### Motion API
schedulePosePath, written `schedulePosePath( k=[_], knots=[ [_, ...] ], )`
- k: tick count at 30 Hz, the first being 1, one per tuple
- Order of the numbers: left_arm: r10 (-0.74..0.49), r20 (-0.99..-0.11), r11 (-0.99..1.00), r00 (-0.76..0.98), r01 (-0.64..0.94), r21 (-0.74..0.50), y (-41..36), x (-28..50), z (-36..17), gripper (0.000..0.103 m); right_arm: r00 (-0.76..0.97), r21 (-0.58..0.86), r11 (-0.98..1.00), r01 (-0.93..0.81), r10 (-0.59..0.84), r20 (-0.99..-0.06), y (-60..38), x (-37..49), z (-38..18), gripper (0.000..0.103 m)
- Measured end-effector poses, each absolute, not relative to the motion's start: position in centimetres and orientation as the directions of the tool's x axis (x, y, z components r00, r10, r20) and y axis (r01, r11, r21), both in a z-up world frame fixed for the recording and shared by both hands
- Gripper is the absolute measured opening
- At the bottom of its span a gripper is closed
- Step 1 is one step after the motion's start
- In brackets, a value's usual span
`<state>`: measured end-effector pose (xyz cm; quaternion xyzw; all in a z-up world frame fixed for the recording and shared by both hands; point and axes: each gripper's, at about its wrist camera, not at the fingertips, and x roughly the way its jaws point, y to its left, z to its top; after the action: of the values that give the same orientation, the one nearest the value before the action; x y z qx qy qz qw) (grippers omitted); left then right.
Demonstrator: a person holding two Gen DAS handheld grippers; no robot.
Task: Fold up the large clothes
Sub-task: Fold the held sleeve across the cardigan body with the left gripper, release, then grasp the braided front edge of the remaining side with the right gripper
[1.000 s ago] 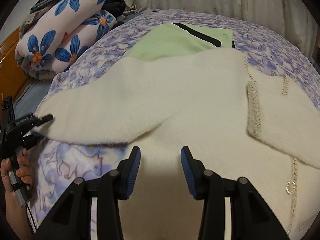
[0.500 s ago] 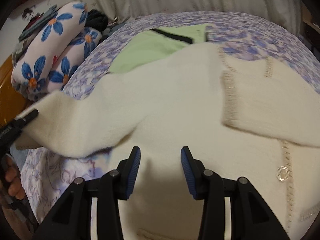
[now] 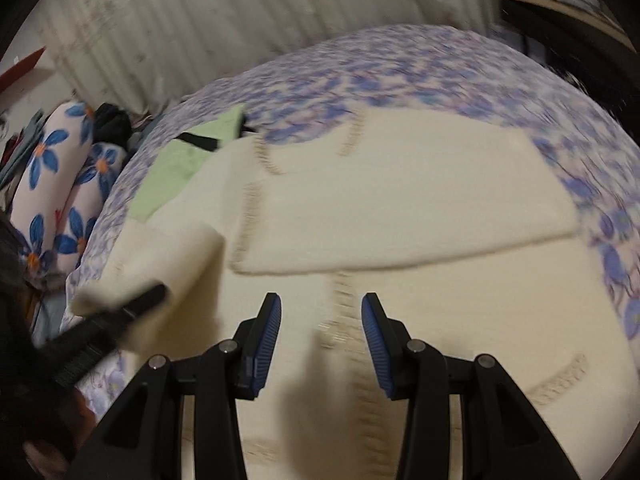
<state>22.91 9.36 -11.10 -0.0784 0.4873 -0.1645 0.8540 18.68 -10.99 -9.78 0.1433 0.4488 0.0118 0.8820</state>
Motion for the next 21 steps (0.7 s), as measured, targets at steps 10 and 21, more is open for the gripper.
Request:
schedulePosePath(
  k=[10,21],
  knots=[
    [-0.477,-0.795,0.876,0.376,0.127,-0.465,10.9,20.5,-11.8,0.072,0.582,0.361,0.931,0.056,0.263,-0.769,-12.4,18.1,-10.7,0.042],
    [-0.325,-0.783,0.935,0.531,0.054,-0.352,16.4,14.5,-7.8,0.073,0.582,0.307,0.942,-0.135,0.326,-0.745,-7.0,16.8,-8.9,0.058]
  ],
)
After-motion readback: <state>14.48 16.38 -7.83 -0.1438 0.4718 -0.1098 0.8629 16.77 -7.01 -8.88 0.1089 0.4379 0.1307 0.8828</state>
